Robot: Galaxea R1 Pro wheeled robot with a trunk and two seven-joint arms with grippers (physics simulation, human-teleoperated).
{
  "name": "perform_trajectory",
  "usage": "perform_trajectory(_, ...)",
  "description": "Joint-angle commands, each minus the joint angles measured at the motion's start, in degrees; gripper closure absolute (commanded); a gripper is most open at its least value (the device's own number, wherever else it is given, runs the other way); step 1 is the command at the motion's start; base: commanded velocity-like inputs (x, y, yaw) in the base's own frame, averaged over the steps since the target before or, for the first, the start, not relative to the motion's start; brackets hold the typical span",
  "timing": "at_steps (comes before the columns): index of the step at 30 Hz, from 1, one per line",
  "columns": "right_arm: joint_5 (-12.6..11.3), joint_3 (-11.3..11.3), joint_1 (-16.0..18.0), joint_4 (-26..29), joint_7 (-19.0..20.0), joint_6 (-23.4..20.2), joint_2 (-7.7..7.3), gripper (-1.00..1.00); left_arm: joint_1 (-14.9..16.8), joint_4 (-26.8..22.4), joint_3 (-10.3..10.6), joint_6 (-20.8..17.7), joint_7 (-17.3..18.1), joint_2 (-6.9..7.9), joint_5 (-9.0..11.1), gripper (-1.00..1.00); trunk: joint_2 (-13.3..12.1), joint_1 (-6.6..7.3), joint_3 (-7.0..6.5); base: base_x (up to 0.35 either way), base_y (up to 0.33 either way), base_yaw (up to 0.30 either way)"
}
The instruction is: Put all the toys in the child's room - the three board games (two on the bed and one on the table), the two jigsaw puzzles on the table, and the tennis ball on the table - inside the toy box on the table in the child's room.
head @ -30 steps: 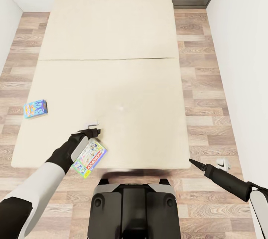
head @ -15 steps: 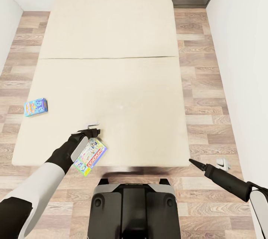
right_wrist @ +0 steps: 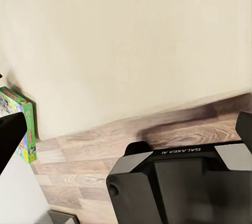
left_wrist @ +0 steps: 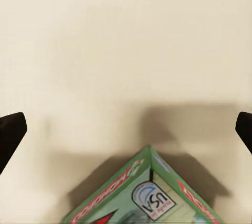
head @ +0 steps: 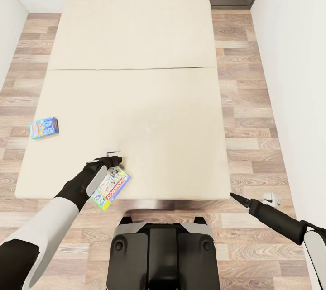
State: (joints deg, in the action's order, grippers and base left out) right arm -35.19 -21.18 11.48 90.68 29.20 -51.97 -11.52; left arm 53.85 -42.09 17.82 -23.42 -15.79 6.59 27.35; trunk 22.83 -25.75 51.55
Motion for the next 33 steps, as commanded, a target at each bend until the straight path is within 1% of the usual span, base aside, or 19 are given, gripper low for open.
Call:
perform_trajectory(1, 0.1, -0.1, 0.0, 0.0, 0.3, -0.3, 0.01, -1.00, 0.0, -0.1, 0.4, -0.1, -0.6, 0.09, 0.6, -1.00, 0.1, -0.03, 0.06, -0.064, 0.000, 0.000)
perform_trajectory(7, 0.1, -0.1, 0.0, 0.0, 0.2, -0.3, 0.01, -1.00, 0.0, -0.1, 0.4, -0.1, -0.6, 0.09, 0.6, -1.00, 0.1, -0.03, 0.06, -0.116, 0.000, 0.000)
perform_trajectory(16, 0.2, 0.0, 0.0, 0.0, 0.2, -0.2, 0.01, -1.00, 0.0, -0.4, -0.1, -0.1, -0.5, 0.16, 0.6, -1.00, 0.1, -0.03, 0.06, -0.019, 0.000, 0.000)
perform_trajectory(17, 0.2, 0.0, 0.0, 0.0, 0.2, -0.2, 0.01, -1.00, 0.0, -0.9, -0.2, -0.1, -0.4, 0.36, 0.7, -1.00, 0.1, -0.03, 0.06, -0.003, 0.000, 0.000)
perform_trajectory(18, 0.2, 0.0, 0.0, 0.0, 0.2, -0.2, 0.01, -1.00, 0.0, -1.2, -0.3, -0.2, -0.4, 0.61, 0.7, -1.00, 0.1, -0.03, 0.06, -0.002, 0.000, 0.000)
perform_trajectory(20, 0.3, 0.0, 0.0, 0.0, 0.2, 0.0, 0.01, -1.00, 0.0, -3.1, -0.3, -0.6, -0.4, 2.00, 1.0, -1.00, 0.1, -0.03, 0.06, -0.001, 0.000, 0.000)
perform_trajectory(21, 0.3, 0.0, 0.0, 0.0, 0.2, 0.1, 0.02, -1.00, 0.0, -4.8, -0.4, -1.4, -0.3, 3.20, 1.3, -1.00, 0.1, -0.03, 0.06, 0.000, 0.000, 0.000)
perform_trajectory(22, 0.4, 0.0, 0.0, 0.0, 0.2, 0.1, 0.04, -1.00, 0.0, -5.9, -0.4, -2.1, -0.3, 3.79, 1.4, -1.00, 0.1, -0.03, 0.06, 0.000, 0.000, 0.000)
perform_trajectory(23, 0.4, 0.0, 0.0, 0.0, 0.2, 0.3, 0.06, -1.00, 0.0, -8.4, -0.4, -4.0, 0.0, 4.92, 1.8, -1.00, 0.1, -0.03, 0.06, 0.000, 0.000, 0.000)
perform_trajectory(25, 0.5, 0.0, 0.0, 0.0, 0.2, 0.5, 0.07, -1.00, -0.1, -11.2, -0.7, -6.4, 0.4, 5.87, 2.4, -1.00, 0.1, -0.03, 0.06, 0.000, 0.000, 0.000)
perform_trajectory(26, 0.5, 0.0, 0.0, 0.0, 0.2, 0.7, 0.08, -1.00, -0.2, -14.1, -1.5, -9.0, 1.1, 6.74, 3.2, -1.00, 0.1, -0.03, 0.06, 0.000, 0.000, 0.000)
perform_trajectory(28, 0.6, 0.0, 0.0, 0.0, 0.2, 0.9, 0.09, -1.00, -0.3, -17.1, -3.0, -11.7, 1.8, 7.51, 4.2, -1.00, 0.1, -0.03, 0.06, 0.000, 0.000, 0.000)
perform_trajectory(29, 0.6, 0.0, 0.0, 0.0, 0.2, 1.1, 0.09, -1.00, -0.5, -20.0, -5.1, -14.4, 2.5, 8.26, 5.1, -1.00, 0.1, -0.03, 0.06, 0.000, 0.000, 0.000)
perform_trajectory(31, 0.7, 0.0, 0.0, 0.0, 0.2, 1.2, 0.09, -1.00, -0.7, -22.8, -7.7, -17.8, 3.4, 9.05, 6.0, -1.00, 0.1, -0.03, 0.06, 0.000, 0.000, 0.000)
perform_trajectory(32, 0.7, 0.0, 0.0, 0.0, 0.2, 1.2, 0.09, -1.00, -0.9, -25.4, -10.5, -21.4, 4.5, 9.77, 6.8, -1.00, 0.1, -0.03, 0.06, 0.000, 0.000, 0.000)
perform_trajectory(33, 0.7, 0.0, -0.1, 0.0, 0.2, 1.2, 0.09, -1.00, -1.0, -26.5, -11.9, -23.2, 5.3, 10.06, 7.1, -1.00, 0.1, -0.03, 0.06, 0.000, 0.000, 0.000)
